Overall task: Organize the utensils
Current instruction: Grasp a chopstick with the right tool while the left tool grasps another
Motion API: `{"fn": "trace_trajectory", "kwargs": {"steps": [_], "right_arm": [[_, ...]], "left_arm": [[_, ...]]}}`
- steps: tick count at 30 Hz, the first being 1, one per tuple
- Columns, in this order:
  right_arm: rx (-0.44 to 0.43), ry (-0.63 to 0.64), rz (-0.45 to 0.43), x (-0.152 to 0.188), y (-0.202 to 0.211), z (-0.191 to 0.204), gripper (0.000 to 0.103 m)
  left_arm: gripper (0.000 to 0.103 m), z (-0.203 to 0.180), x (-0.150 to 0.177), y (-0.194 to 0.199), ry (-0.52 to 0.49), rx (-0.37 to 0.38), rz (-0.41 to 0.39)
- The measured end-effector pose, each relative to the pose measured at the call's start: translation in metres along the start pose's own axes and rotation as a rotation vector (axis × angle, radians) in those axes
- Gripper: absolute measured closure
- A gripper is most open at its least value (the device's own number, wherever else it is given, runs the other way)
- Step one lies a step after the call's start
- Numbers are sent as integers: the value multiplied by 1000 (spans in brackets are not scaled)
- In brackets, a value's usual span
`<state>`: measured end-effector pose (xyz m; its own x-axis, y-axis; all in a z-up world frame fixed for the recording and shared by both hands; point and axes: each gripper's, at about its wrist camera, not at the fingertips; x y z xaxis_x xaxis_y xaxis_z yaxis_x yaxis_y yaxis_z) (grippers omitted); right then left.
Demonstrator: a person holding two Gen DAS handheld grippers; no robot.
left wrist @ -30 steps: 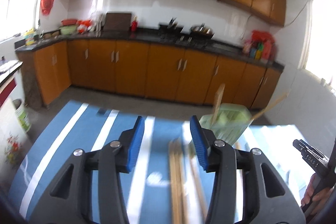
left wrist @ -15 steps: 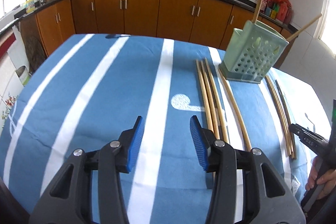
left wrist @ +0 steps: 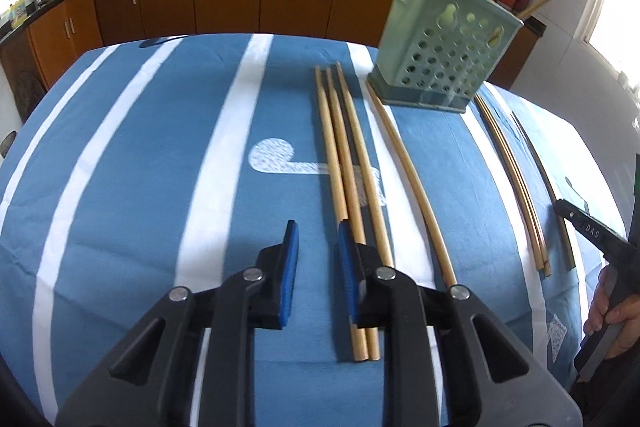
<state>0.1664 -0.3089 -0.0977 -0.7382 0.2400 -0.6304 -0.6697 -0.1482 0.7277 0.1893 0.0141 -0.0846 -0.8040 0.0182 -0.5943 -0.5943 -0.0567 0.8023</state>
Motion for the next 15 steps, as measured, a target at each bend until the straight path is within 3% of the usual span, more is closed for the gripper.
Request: {"fn": "trace_trajectory", "kwargs": {"steps": [15], "right_arm": [[-10, 13, 3, 1, 1, 3, 96]], "left_arm": [[95, -17, 3, -14, -57, -48, 9]]}}
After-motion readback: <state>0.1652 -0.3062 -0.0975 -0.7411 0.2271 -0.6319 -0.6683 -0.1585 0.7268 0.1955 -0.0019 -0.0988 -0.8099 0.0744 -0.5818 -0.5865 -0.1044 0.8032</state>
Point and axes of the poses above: each gripper's, at about its wrist camera, not at the fingertips, and y roughly against the way its jaws point, z to its left, x to its underside, and after that the axes turned 14 degrees about -x, right-handed
